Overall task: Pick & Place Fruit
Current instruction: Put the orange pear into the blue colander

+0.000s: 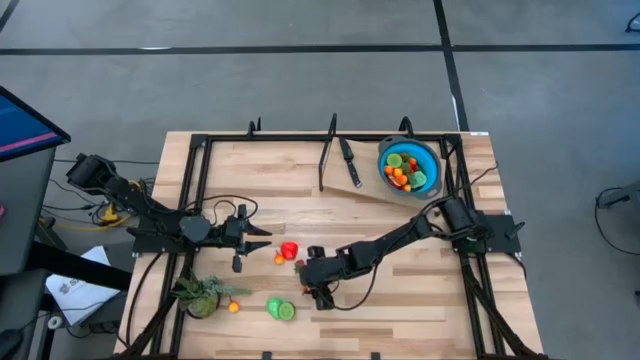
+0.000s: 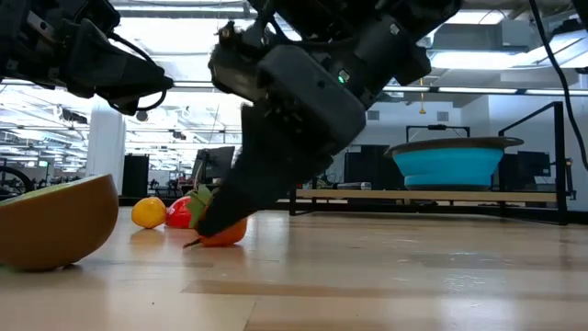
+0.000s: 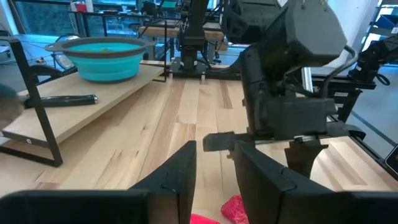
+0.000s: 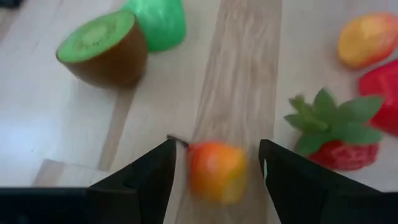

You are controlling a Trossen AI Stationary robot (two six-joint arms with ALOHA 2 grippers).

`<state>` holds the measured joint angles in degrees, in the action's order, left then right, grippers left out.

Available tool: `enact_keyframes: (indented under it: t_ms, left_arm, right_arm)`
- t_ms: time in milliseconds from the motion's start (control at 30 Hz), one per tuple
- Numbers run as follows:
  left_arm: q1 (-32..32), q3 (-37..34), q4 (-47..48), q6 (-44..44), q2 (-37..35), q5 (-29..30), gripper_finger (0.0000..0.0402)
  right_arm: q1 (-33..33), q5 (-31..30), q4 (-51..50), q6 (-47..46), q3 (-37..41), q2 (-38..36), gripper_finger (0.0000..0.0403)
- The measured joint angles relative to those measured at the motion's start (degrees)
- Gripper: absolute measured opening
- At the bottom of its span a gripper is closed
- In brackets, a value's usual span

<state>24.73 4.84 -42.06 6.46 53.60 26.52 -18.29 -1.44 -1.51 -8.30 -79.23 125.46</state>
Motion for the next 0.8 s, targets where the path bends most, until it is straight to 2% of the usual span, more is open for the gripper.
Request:
enact_keyframes:
  t_ms: [633,800]
  left_arm:
    - [0.0,0.0,0.0,0.0,0.0,0.0,0.0103]
    - [0.0,0.0,0.0,0.0,0.0,0.0,0.0103]
  right_arm:
    - [0.1,0.0,-3.7,0.3,-1.6,0.2,0.0110]
    - [0.3,0.1,-11.6,-0.2,-5.4,-0.3,0.0101]
